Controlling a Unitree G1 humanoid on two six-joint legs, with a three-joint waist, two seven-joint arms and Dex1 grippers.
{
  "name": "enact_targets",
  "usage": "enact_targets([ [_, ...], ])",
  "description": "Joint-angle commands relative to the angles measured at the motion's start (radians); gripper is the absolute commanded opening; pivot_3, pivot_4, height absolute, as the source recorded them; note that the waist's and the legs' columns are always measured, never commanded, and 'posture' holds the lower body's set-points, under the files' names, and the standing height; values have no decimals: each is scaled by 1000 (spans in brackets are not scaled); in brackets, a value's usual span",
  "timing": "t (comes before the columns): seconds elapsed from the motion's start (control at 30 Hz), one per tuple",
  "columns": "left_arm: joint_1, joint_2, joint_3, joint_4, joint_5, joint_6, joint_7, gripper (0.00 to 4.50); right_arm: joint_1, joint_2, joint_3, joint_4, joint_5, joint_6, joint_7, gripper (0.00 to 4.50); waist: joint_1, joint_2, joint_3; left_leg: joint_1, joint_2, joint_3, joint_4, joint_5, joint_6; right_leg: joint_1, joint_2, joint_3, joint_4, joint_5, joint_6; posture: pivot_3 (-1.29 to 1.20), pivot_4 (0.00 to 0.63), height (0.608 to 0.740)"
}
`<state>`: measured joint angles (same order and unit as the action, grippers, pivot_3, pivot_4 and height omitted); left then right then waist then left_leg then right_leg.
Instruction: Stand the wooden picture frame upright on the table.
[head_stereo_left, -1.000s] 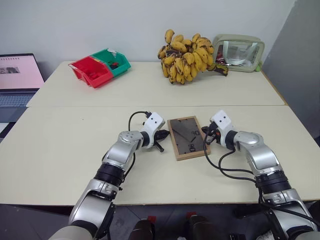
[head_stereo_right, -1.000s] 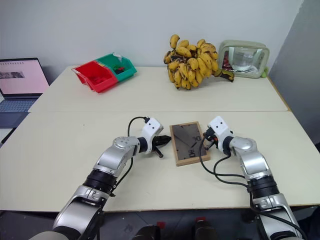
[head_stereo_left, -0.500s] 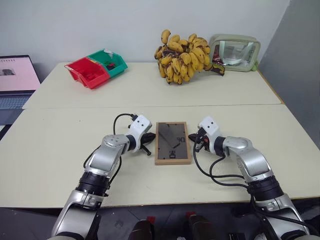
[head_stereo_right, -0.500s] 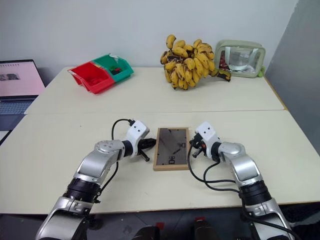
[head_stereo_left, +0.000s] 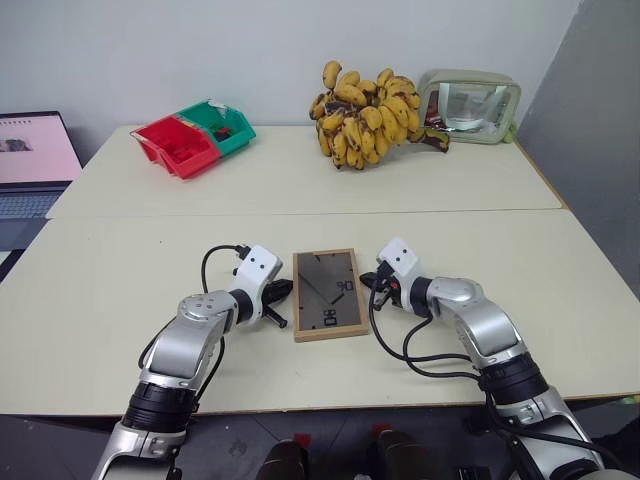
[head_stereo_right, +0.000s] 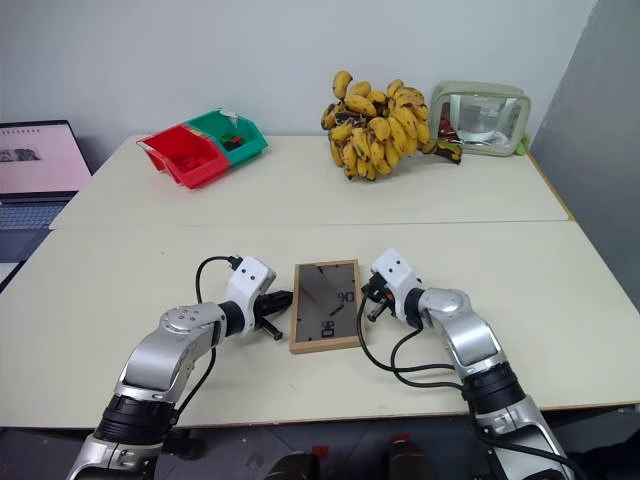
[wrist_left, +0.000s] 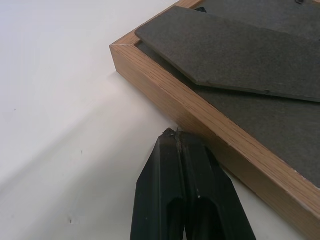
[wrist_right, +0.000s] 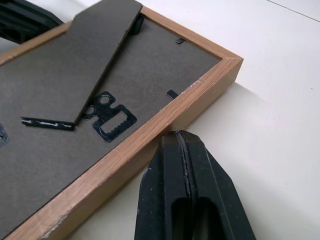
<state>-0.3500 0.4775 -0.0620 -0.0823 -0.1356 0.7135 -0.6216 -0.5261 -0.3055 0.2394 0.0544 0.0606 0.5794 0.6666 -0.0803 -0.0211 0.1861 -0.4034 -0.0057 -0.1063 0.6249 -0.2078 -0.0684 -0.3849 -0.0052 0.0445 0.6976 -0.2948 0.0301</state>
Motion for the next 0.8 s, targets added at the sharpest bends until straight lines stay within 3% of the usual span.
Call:
enact_targets([
  [0.03, 30, 62, 23, 19, -9, 15, -31, 5, -14, -31, -45, -32, 7, -29, -8, 0, -1, 0, 0, 0, 0, 0, 0, 0, 0, 0, 0, 0, 0, 0, 0, 0, 150, 740],
  [0.13, 45, 140, 54, 2, -56, 17, -113, 5, -8, -62, -57, -39, 9, -39, 5, 0, -3, 0, 0, 1, 0, 1, -1, 0, 0, 0, 1, 1, 0, 0, 0, 0, 150, 740],
  [0.3, 98, 296, 197, -33, -314, 157, -374, 850, -4, -96, -78, 3, 18, -82, 22, 0, -6, 0, 0, 2, 1, 1, -4, 0, 0, -1, 1, 1, 0, -1, -2, 0, 150, 740],
  [0.43, 16, 246, 390, 63, -583, 601, -361, 1545, -14, -88, -62, 47, 9, -133, 26, 0, 8, 0, 0, 1, 1, -1, -4, 0, 0, 0, 0, -2, 0, -3, -1, 0, 150, 740],
  [0.5, 4, 239, 420, 85, -645, 747, -354, 1977, -21, -69, -59, 63, 11, -141, 22, 0, 12, 0, 0, 1, 0, -1, -3, 0, 0, 0, 0, -2, 0, -3, 0, 0, 150, 740],
  [0.8, -75, 189, 425, 200, -692, 898, -283, 3709, -37, -30, -33, 83, -4, -157, 19, 0, 18, 0, 0, 2, 0, 0, -4, 0, 0, 0, 0, -1, 0, -2, -3, 0, 150, 740],
])
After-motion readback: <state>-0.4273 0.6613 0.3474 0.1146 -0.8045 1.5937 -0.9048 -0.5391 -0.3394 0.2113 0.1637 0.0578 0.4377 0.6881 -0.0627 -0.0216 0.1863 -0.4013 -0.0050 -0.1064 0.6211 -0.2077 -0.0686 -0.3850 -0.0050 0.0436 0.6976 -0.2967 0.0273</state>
